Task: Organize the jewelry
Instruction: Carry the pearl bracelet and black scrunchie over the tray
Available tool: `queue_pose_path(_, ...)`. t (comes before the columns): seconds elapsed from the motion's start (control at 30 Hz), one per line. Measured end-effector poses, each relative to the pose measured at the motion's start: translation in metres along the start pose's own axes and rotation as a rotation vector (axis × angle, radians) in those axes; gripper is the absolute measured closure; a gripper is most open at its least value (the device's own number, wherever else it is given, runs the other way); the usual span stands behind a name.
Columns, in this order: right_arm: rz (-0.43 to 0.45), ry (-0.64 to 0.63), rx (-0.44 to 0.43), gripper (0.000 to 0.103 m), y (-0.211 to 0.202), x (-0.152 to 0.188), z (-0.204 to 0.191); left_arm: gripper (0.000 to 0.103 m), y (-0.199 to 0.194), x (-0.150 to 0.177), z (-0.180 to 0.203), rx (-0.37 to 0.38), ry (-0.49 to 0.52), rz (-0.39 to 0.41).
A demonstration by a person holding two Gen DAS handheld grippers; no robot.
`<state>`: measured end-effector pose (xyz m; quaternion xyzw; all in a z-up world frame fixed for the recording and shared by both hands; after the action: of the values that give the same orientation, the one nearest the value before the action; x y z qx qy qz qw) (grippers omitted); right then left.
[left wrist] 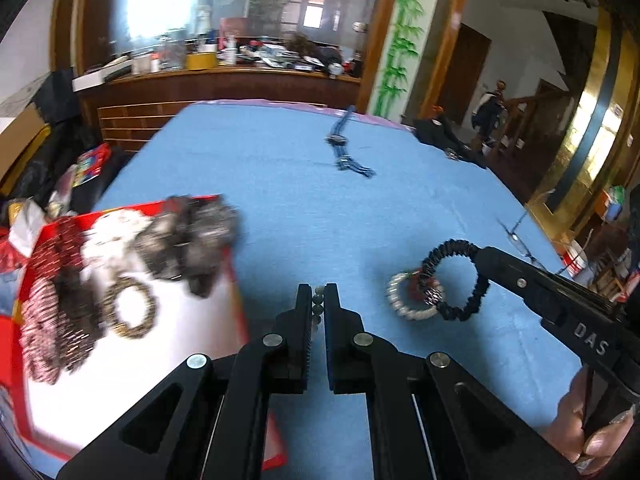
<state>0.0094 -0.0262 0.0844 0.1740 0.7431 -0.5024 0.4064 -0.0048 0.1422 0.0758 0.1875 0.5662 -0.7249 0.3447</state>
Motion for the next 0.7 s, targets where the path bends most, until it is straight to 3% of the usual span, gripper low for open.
queue_pose_path(0.43, -0.062, -0.118, -0.135, 0.096, 0.023, 0.007, -0.082, 0.098, -0.031, 0.015, -0.1, -0.102, -0.122, 0.022)
queue_pose_path(0.7, -0.117, -0.16, -0.198, 0.096, 0.056, 0.006, -0.123, 0.098, -0.028, 0.02, -0.133, -0.131, -0.171, 0.01)
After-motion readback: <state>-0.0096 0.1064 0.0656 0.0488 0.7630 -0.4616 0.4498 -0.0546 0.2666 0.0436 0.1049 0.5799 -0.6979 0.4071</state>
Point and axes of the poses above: each gripper's, at about its wrist camera, not at the fingertips, and y roughly the way its jaws point, z to its right, x to its underside, the point moved 1 cm from there along y, roughly the way its jaws point, and after that the axes turned 10 degrees about -y, right-handed, at the moved point
